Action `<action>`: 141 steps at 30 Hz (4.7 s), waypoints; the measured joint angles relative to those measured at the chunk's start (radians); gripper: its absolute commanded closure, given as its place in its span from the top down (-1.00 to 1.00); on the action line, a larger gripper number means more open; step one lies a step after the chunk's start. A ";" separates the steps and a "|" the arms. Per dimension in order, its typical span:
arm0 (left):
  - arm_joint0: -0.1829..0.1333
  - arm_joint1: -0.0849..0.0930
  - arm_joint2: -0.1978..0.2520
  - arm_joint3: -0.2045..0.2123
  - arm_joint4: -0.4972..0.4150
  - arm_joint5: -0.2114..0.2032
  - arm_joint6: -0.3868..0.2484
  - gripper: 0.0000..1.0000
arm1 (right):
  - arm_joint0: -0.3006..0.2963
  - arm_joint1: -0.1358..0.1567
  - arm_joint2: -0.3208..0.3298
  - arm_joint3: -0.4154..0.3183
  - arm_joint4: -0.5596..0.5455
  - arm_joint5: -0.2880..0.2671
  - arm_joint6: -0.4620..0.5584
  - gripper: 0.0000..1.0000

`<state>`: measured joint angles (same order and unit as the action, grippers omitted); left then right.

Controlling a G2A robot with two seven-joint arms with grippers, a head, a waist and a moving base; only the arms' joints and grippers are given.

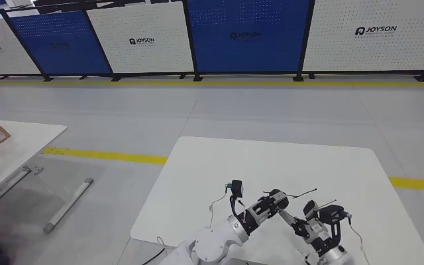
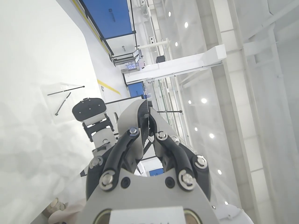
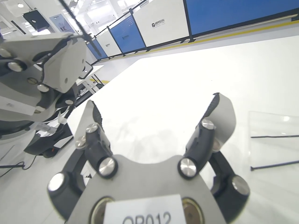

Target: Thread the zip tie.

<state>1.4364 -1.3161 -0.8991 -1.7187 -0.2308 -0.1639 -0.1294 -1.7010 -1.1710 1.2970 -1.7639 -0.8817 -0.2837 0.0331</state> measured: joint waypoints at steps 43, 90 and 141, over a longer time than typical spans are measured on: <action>0.003 -0.008 0.008 0.009 0.067 0.079 0.109 -1.00 | 0.024 -0.020 -0.040 0.027 -0.088 0.137 -0.086 0.12; 0.003 -0.021 0.057 0.018 0.159 0.099 0.137 -1.00 | -0.001 -0.016 -0.011 -0.014 -0.064 -0.010 -0.079 -0.42; 0.006 -0.033 0.064 0.021 0.176 0.013 0.149 -1.00 | 0.016 -0.020 -0.025 0.013 -0.085 -0.016 -0.057 -1.00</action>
<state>1.4424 -1.3491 -0.8349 -1.6975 -0.0551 -0.1507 0.0193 -1.6850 -1.1915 1.2717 -1.7508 -0.9662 -0.3000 -0.0238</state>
